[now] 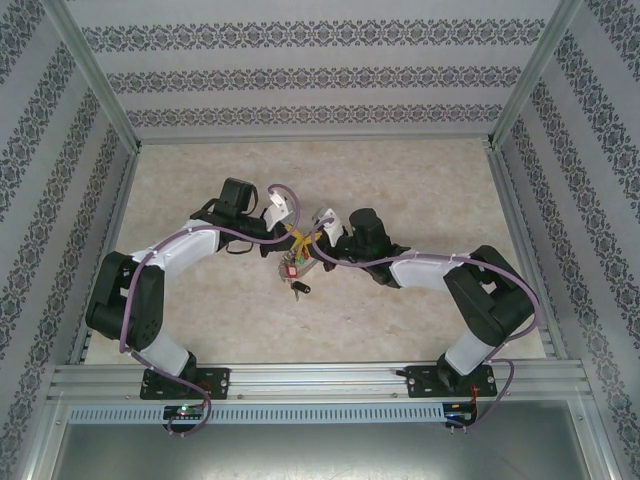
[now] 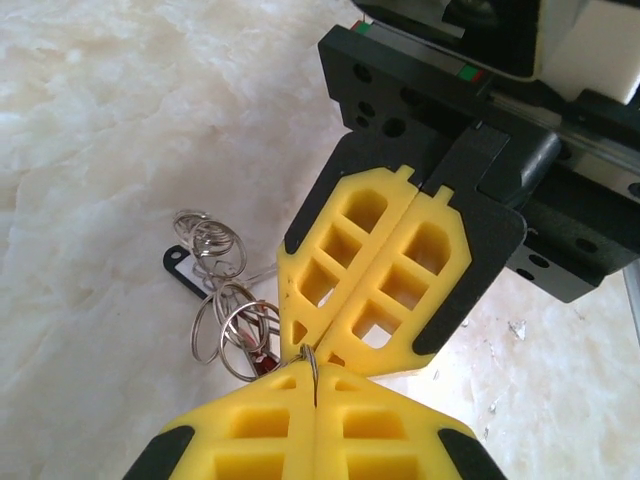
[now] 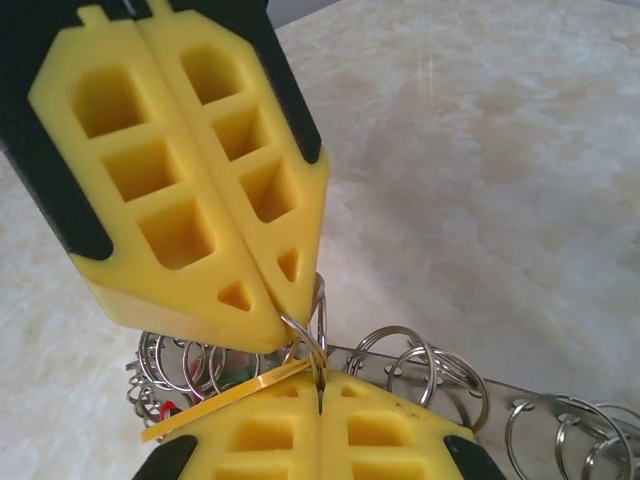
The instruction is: Put the keys on the keyring
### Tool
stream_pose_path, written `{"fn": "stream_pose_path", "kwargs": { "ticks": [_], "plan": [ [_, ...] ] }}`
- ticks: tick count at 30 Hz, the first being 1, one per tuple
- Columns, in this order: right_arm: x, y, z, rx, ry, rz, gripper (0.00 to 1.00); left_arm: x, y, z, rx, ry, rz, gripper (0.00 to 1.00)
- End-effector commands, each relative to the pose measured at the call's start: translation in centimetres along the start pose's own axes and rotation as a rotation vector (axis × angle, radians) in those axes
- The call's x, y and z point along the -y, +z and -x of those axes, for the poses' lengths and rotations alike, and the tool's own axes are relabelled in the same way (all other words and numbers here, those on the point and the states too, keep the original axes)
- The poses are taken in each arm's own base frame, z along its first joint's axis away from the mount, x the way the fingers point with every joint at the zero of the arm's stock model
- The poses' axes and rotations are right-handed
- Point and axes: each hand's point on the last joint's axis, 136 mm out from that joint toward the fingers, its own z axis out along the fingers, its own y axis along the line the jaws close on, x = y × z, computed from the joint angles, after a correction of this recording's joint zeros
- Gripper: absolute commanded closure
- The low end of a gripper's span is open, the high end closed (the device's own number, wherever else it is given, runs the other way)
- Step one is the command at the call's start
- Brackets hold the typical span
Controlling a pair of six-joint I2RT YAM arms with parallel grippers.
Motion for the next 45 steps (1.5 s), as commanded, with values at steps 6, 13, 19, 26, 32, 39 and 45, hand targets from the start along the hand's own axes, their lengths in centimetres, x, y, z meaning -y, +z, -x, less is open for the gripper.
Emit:
{"fn": "stream_pose_path", "kwargs": {
  "ticks": [6, 13, 19, 26, 32, 39, 45],
  "plan": [
    [1.6, 0.6, 3.8, 0.103, -0.074, -0.096, 1.0, 2.3, -0.5, -1.7, -0.053, -0.04, -0.058, 0.84],
    [1.5, 1.4, 2.7, 0.088, -0.179, -0.096, 1.0, 3.4, -1.3, -1.0, -0.043, -0.084, -0.086, 0.59],
    [0.7, 1.1, 1.6, 0.078, -0.286, -0.061, 1.0, 3.6, -3.7, 0.4, -0.024, -0.063, -0.012, 0.57],
    [-0.4, 0.8, 0.8, 0.086, -0.381, -0.012, 1.0, 1.6, -8.2, 3.6, 0.105, 0.029, 0.172, 0.47],
    [-0.8, 0.8, 0.9, 0.104, -0.428, 0.009, 1.0, -1.3, -7.0, 3.5, 0.094, 0.046, 0.2, 0.5],
    [-1.0, 1.0, 0.9, 0.104, -0.472, 0.005, 1.0, -5.0, -3.6, 2.4, 0.032, 0.034, 0.159, 0.54],
    [-0.7, 1.3, 1.2, 0.112, -0.47, -0.013, 1.0, -5.0, -2.3, 1.3, 0.005, -0.058, 0.094, 0.68]
  ]
}}
